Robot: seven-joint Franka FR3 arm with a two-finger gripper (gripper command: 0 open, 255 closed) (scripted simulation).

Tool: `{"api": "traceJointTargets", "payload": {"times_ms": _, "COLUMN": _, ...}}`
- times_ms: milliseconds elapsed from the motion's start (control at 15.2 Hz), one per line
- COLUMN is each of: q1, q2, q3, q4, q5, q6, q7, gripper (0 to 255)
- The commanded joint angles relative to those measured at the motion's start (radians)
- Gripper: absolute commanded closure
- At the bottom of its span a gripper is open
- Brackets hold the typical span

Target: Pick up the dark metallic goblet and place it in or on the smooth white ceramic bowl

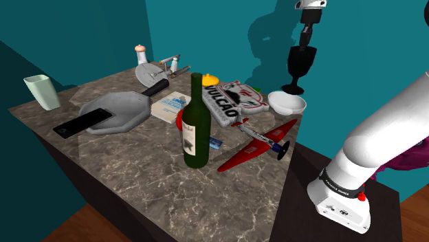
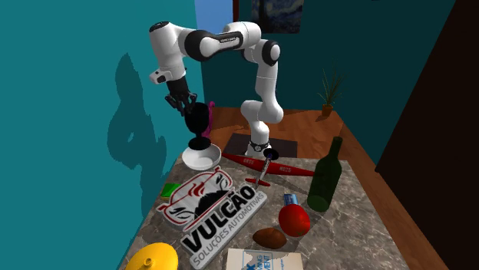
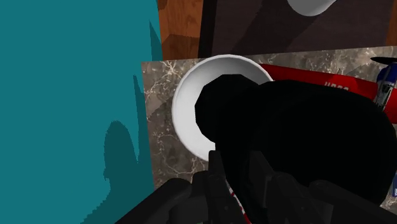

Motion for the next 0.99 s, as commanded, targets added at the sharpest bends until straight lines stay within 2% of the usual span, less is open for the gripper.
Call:
{"api": "traceJointTargets", "payload": {"times_ms": 0, "q1": -0.001, "q2": -0.005, "q3": 0.0, "q4": -0.032, "q5": -0.001, "q6": 0.029, "q7": 0.002, "gripper": 255}}
{"api": "traceJointTargets", "payload": {"times_ms": 660, "q1": -0.005, "q2": -0.022, "q3": -0.005, "q4": -0.19, "q5": -0.009, "q6": 0.17, "q7": 0.01, "gripper": 255}}
{"api": "traceJointTargets", "payload": {"times_ms": 924, "q1": -0.005, "q2": -0.022, "q3": -0.005, "q4": -0.19, "q5": -0.009, "q6": 0.17, "q7": 0.01, "gripper": 255}}
